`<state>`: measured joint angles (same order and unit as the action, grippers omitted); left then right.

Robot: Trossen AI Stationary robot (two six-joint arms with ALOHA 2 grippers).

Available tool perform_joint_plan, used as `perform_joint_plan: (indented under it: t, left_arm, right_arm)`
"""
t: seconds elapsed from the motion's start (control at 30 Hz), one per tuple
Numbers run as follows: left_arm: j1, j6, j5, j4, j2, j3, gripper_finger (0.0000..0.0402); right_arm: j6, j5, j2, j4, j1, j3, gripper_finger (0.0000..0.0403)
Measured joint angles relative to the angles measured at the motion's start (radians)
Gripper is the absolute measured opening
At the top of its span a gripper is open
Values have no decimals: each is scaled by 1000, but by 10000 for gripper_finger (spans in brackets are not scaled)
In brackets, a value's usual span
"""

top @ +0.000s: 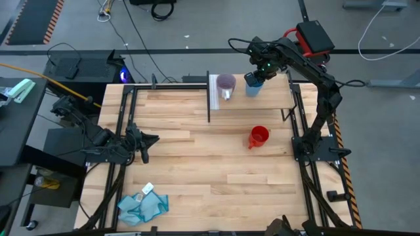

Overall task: Stack small to large cups/mugs on shelf
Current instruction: Put the blue mug on the shelf, then put the orange mug on the shelf

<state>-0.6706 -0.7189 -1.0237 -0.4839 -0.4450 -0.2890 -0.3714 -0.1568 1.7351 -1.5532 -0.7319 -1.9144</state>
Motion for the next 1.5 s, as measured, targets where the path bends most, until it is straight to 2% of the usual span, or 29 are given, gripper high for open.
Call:
perform_joint_plan:
  t: [0.4, 0.83, 1.03, 1.23, 1.5]
  left_arm:
    - [0, 0, 0, 0, 0, 0, 55]
    - [0, 0, 0, 0, 0, 0, 56]
    - [0, 1, 0, -1, 0, 0, 61]
    - [0, 12, 0, -13, 0, 1, 62]
    - [0, 24, -1, -14, 0, 1, 56]
  right_arm:
    - [-19, -17, -23, -1, -1, 0, 108]
    - [-102, -30, -208, -18, 33, 0, 112]
    - [-192, -29, -321, -18, 172, 95, 112]
    - [-462, 26, -434, -20, 378, 328, 112]
    - [-685, -17, -466, 19, 607, 614, 112]
